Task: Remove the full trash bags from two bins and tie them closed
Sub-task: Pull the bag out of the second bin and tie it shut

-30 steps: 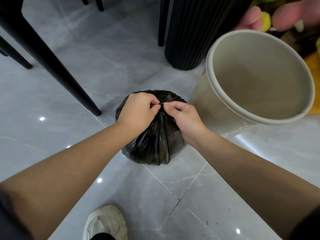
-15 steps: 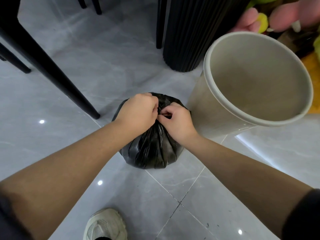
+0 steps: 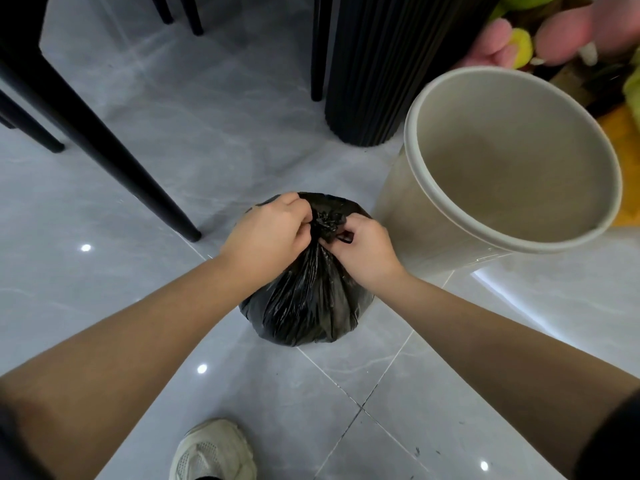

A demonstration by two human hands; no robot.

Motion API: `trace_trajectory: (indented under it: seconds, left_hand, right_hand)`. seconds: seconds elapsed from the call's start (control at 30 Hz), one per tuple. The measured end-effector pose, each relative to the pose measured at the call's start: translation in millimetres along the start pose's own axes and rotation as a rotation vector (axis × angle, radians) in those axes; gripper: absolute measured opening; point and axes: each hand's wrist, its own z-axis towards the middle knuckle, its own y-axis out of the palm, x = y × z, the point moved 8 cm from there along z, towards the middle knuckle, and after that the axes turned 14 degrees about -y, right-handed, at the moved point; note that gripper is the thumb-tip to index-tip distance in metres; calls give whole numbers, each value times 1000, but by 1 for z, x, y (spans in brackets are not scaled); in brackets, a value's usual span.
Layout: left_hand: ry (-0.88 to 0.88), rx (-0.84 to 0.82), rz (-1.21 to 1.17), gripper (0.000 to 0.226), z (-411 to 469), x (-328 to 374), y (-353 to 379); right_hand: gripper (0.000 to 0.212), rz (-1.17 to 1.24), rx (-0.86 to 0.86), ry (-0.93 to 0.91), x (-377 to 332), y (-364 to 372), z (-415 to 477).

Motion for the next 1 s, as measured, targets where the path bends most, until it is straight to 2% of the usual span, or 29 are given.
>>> trace_trajectory:
  seconds: [0.1,0.27,0.37,0.5,0.63,0.7,0.8,0.9,1.0]
  left_hand:
    - [-52,-12,-108,9,-3,-5,6]
    - [-104,-20,-136,13,0,-10,11]
    - [-90,-59,-143,8,5,-11,10]
    - [-59,-52,-146,6,6,-11,1]
    - [-24,-75,-113,6,6,-11,0]
    - [-16,-102,-76,8,6,-11,1]
    - [20,-98,27,11,5,-8,3]
    - [59,-81,58,12,3,-3,3]
    - [63,-69,36,9,1,-5,2]
  right_hand:
    - [9,33,27,6,2,-4,0]
    - [16,102,8,-27,-8,-3,-1]
    - [21,111,11,-33,-9,-5,0]
    - [6,100,-36,-46,-8,-1,1]
    - [16,98,-85,-11,-2,2,0]
    - [10,201,-126,43,1,5,-1]
    - [39,314,-152,72,-2,2,-1]
    - [16,281,-94,-4,-11,-5,4]
    - [21,190,-70,43,-3,-5,3]
